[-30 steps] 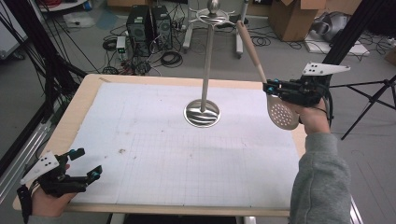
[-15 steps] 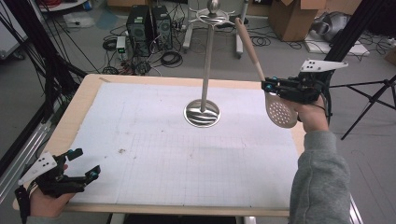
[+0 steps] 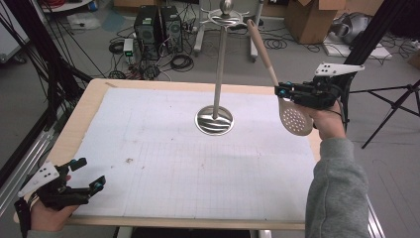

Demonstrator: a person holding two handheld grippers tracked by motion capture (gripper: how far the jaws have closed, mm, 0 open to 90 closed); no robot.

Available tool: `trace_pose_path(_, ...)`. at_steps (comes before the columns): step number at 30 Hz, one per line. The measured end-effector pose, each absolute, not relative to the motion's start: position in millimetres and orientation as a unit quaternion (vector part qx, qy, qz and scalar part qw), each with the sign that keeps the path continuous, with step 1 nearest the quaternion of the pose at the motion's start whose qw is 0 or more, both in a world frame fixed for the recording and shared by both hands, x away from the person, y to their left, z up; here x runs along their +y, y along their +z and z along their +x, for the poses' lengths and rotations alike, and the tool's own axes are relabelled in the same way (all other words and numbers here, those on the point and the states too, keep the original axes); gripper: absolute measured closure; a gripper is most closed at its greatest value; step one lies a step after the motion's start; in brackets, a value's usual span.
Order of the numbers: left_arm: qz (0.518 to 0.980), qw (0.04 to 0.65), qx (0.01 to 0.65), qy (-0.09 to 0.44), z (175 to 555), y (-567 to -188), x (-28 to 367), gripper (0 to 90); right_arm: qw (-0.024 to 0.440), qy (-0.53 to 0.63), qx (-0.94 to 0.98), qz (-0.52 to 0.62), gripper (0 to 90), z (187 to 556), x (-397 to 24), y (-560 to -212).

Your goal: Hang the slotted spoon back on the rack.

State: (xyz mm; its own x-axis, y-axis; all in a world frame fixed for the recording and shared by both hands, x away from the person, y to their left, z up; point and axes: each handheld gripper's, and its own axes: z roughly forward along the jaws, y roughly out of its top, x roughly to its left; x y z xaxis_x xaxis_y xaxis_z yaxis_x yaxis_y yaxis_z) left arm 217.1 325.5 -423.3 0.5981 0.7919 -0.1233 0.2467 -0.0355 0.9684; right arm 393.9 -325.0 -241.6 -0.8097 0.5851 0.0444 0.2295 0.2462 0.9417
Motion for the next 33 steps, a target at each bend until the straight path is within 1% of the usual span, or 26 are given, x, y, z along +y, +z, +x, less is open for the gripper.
trace_pose_path(17, 0.683, 0.577, 0.381, 0.234, 217, -424, 324, 1.8, 0.155, 0.546, 0.778, 0.270, 78.0, 399, -315, -246)
trace_pose_path(33, 0.682, 0.579, 0.380, 0.235, 217, -424, 324, 1.8, 0.146, 0.534, 0.787, 0.272, 77.9, 407, -294, -254)
